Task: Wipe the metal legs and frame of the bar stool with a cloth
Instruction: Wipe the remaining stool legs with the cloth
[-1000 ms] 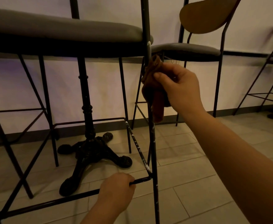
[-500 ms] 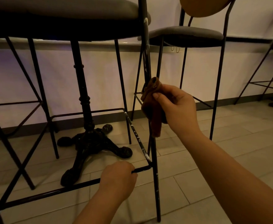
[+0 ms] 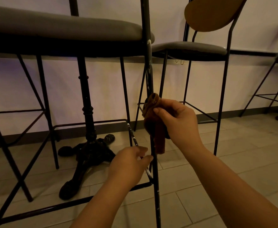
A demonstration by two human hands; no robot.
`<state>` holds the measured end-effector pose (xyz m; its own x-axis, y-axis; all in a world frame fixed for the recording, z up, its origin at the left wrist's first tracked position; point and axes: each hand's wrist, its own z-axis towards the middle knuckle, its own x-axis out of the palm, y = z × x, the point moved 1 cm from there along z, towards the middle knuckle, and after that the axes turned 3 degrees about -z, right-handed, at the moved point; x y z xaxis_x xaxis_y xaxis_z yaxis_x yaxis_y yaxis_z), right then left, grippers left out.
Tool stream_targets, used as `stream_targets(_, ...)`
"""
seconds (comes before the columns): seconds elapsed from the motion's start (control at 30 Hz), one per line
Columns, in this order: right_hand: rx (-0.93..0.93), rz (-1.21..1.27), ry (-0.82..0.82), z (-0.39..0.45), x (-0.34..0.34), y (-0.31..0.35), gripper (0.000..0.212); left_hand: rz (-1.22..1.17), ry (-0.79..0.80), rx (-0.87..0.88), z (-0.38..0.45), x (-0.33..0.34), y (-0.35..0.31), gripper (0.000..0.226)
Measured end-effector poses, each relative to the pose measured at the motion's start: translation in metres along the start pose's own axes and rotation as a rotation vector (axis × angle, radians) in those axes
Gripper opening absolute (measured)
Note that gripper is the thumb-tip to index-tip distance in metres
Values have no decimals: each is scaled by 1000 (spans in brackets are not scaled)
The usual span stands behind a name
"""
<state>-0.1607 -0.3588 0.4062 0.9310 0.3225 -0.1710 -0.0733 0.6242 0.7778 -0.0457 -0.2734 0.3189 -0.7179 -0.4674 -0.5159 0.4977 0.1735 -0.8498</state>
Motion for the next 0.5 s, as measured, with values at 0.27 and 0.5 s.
stream_targets(0.27, -8, 50, -90, 11, -11, 10, 18, -336, -109, -54, 14, 17, -18, 26)
stream_targets(0.5, -168, -15, -112, 45, -8, 42, 14, -324, -178, 8, 21, 14, -29, 17)
